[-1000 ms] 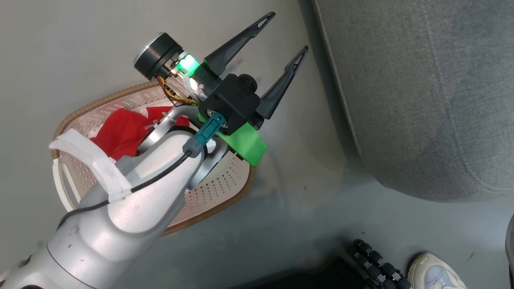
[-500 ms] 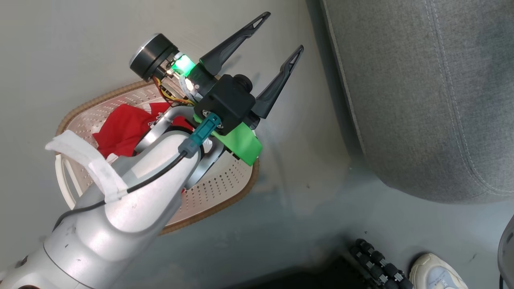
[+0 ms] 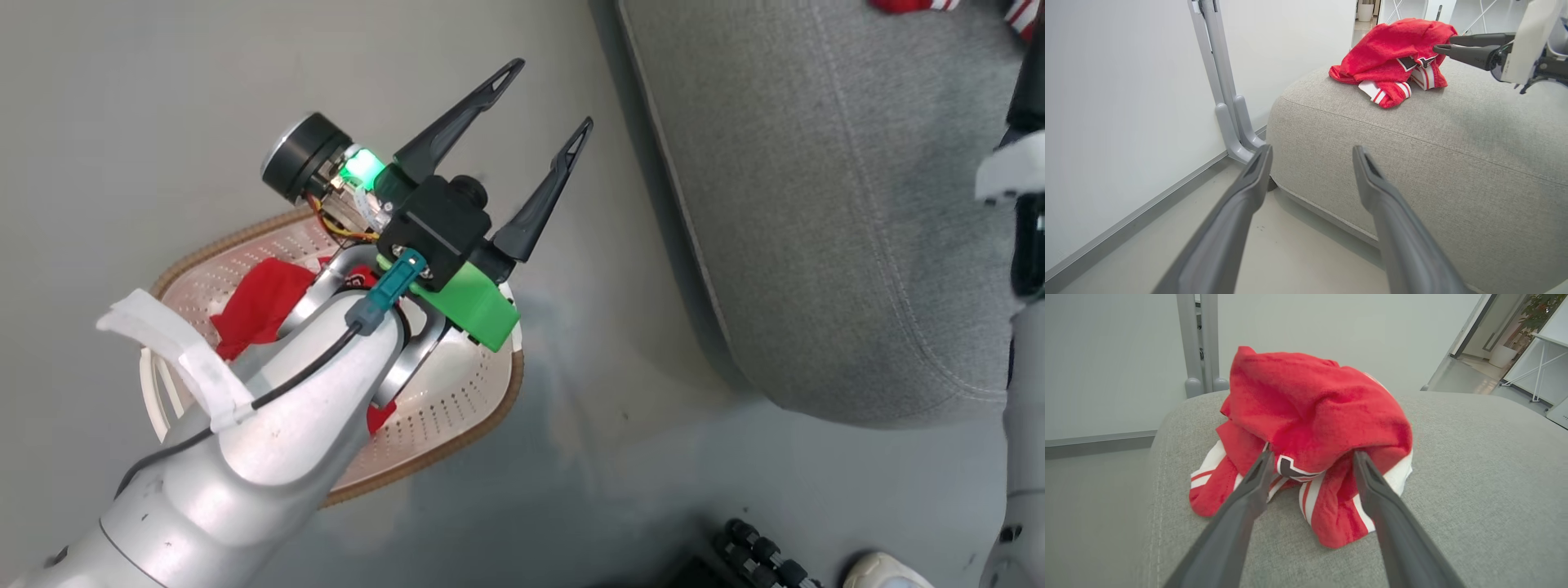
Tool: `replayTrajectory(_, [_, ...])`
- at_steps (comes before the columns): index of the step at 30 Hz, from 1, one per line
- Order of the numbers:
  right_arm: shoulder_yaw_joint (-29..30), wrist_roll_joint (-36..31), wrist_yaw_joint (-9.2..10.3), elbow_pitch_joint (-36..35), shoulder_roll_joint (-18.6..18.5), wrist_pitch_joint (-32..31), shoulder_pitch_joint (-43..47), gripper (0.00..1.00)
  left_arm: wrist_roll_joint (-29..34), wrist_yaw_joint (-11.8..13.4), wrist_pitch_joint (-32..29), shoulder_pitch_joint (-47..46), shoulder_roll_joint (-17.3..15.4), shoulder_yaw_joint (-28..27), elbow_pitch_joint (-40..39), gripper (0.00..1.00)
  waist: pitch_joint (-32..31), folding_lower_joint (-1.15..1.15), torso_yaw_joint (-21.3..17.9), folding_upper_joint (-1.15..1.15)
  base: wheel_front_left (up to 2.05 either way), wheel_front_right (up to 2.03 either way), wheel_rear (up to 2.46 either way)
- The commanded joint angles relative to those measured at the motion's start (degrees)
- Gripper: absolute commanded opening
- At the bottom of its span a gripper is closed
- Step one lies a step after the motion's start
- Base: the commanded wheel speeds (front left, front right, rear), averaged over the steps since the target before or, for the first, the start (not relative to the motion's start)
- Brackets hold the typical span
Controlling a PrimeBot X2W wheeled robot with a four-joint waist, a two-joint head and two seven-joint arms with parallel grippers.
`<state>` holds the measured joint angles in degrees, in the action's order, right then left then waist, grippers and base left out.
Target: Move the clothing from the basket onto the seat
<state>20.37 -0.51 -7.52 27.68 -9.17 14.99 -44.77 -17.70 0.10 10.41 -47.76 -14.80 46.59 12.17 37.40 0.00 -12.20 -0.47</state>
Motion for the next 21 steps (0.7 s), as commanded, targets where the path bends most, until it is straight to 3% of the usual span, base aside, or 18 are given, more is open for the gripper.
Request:
replayTrajectory(1, [-0.2, 0.7, 0.06, -1.2, 0.1, 0.2, 2.1, 1.00, -0.5, 0.6, 0.6, 1.2, 0.1, -0.3, 0.5, 1.00, -3.6, 0.00, -0.5, 0.47, 0.00, 0.00, 0.00])
replayTrajectory(9, [-5.3, 2.2, 0.06, -7.6, 0.1, 0.2, 11.0, 1.00, -3.2, 2.4, 3.1, 5.5, 0.5, -2.0, 2.6, 1.00, -11.4, 0.00, 0.6, 0.47, 0.00, 0.00, 0.00])
replayTrajectory(21, [-14.6, 3.4, 0.06, -14.4, 2.0, 0.2, 19.7, 1.00, -7.2, 5.9, 4.8, 14.1, -0.1, -8.1, 4.2, 1.00, -21.4, 0.00, 8.0, 0.47, 0.00, 0.00, 0.00])
